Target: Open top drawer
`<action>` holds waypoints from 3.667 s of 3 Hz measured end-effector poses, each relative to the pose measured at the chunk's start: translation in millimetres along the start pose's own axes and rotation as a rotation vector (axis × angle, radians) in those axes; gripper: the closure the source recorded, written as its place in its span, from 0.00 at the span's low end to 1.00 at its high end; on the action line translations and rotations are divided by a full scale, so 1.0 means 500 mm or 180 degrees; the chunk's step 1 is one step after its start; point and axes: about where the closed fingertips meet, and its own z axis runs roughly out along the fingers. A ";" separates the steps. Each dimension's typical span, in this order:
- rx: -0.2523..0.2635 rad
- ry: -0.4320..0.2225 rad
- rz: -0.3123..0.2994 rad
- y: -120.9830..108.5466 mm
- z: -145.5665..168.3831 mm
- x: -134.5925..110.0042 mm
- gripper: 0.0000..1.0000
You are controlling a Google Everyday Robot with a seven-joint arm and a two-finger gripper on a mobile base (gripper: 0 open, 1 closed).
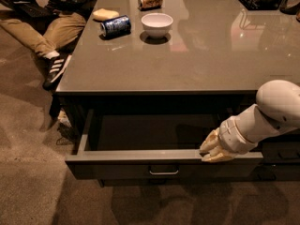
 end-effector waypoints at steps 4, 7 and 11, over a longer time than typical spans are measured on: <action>-0.0179 -0.0027 0.0131 0.004 0.051 0.031 0.00; -0.0234 0.0031 0.0417 0.083 0.046 0.030 0.73; -0.0187 0.0010 0.0476 0.107 0.025 0.033 0.00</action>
Offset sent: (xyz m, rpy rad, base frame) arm 0.0059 0.0012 -0.0043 -0.0016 0.0111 0.0285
